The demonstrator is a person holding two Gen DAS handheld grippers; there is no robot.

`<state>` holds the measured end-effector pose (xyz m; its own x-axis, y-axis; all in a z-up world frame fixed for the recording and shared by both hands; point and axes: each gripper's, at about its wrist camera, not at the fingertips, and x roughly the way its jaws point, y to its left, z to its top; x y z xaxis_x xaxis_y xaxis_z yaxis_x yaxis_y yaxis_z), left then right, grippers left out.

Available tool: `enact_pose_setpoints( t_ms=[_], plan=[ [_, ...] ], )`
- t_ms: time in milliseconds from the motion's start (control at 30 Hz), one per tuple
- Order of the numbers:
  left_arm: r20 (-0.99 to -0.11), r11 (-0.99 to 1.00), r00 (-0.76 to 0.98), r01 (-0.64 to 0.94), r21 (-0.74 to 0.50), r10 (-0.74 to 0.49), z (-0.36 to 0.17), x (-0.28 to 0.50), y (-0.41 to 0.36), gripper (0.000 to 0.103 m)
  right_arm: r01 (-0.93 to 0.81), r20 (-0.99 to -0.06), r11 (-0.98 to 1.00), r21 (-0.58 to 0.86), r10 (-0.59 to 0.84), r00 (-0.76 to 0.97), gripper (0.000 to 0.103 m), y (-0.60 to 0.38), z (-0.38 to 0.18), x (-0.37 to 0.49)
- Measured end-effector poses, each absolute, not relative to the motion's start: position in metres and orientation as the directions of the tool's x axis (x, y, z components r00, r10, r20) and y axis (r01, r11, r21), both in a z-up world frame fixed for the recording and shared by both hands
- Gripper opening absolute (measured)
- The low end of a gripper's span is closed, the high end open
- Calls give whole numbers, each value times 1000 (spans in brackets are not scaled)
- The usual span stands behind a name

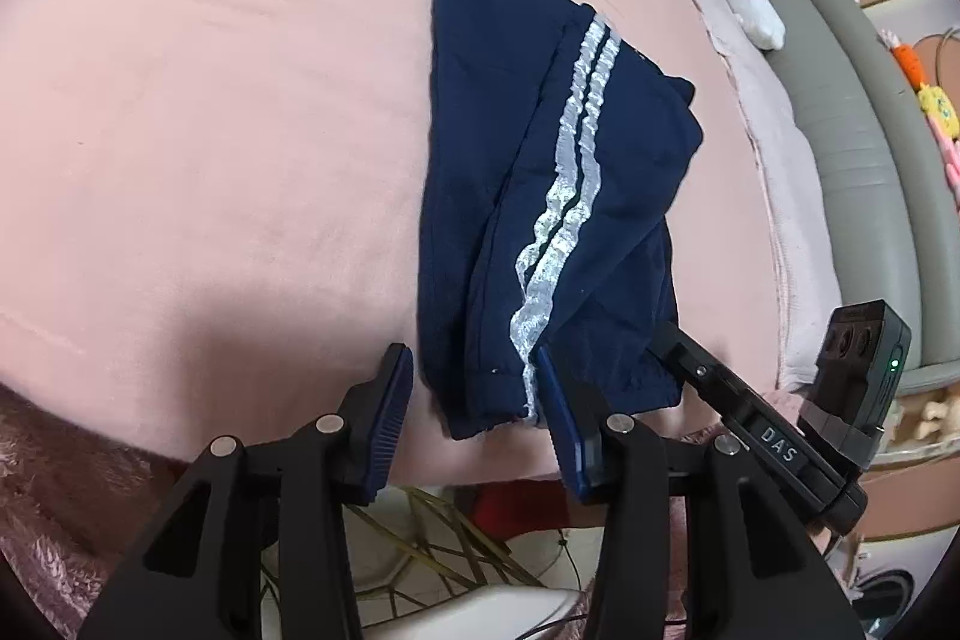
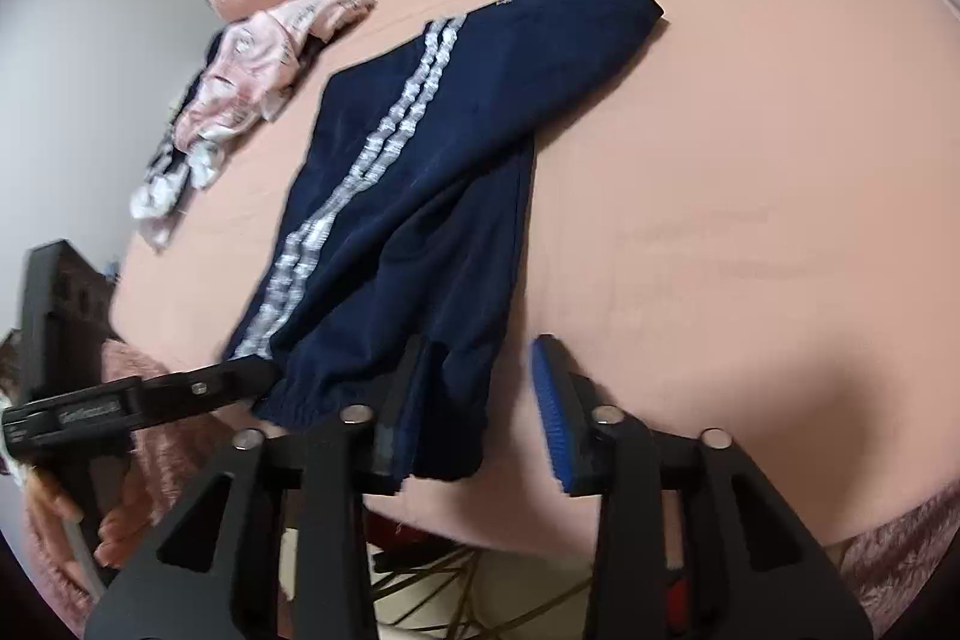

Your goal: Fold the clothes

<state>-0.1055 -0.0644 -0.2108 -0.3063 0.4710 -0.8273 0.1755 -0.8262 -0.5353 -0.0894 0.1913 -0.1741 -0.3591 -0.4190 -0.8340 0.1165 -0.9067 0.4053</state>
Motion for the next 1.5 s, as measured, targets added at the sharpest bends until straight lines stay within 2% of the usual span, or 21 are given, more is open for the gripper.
enact_pose_setpoints(
  t_ms=[67, 167, 233, 300, 400, 600, 733, 800, 833, 900, 1000, 1167, 1300, 1467, 1500],
  plan=[
    [-829, -829, -322, 183, -528, 457, -208, -104, -69, 45, 141, -822, -893, 427, -449, -351, 25, 188, -170, -87],
    [-830, -831, -339, 192, -523, 444, -205, -104, -74, 45, 169, -812, -877, 449, -480, -333, 27, 184, -170, -83],
    [-823, -821, -310, 178, -542, 476, -212, -108, -68, 39, 164, -828, -888, 430, -460, -321, 27, 179, -177, -87],
    [-825, -832, -306, 149, -534, 475, -211, -108, -59, 23, 164, -839, -895, 415, -446, -312, 21, 176, -180, -92],
    [-833, -854, -308, 104, -509, 459, -204, -103, -49, 22, 180, -848, -900, 397, -435, -302, 13, 177, -174, -85],
    [-848, -858, -253, 103, -503, 467, -208, -93, -46, 22, 143, -853, -889, 435, -458, -251, 12, 188, -171, -62],
    [-862, -873, -228, 84, -480, 452, -201, -87, -47, 28, 130, -874, -913, 386, -407, -264, 20, 188, -165, -52],
    [-852, -882, -298, 58, -467, 431, -182, -95, -56, 47, 114, -871, -926, 359, -377, -315, 23, 194, -155, -46],
    [-844, -887, -332, 46, -460, 421, -172, -99, -61, 49, 110, -857, -930, 351, -366, -363, 28, 199, -145, -45],
    [-827, -893, -385, 16, -449, 409, -157, -110, -67, 50, 99, -823, -936, 337, -344, -451, 38, 208, -125, -45],
    [-816, -907, -412, -74, -414, 405, -150, -147, -63, 50, 77, -826, -941, 330, -327, -458, 38, 216, -129, -82],
    [-855, -947, -421, -229, -223, 303, -164, -210, -25, 50, 40, -831, -947, 318, -298, -469, 37, 228, -135, -144],
    [-845, -936, -420, -259, -240, 332, -173, -250, -9, 50, 12, -833, -948, 318, -286, -474, 37, 238, -146, -180],
    [-817, -894, -387, -315, -318, 427, -184, -277, -2, 50, 3, -849, -959, 282, -251, -466, 37, 245, -166, -190],
    [-824, -895, -382, -328, -304, 420, -187, -279, 1, 49, 4, -850, -961, 278, -247, -465, 37, 246, -169, -190]
  ],
)
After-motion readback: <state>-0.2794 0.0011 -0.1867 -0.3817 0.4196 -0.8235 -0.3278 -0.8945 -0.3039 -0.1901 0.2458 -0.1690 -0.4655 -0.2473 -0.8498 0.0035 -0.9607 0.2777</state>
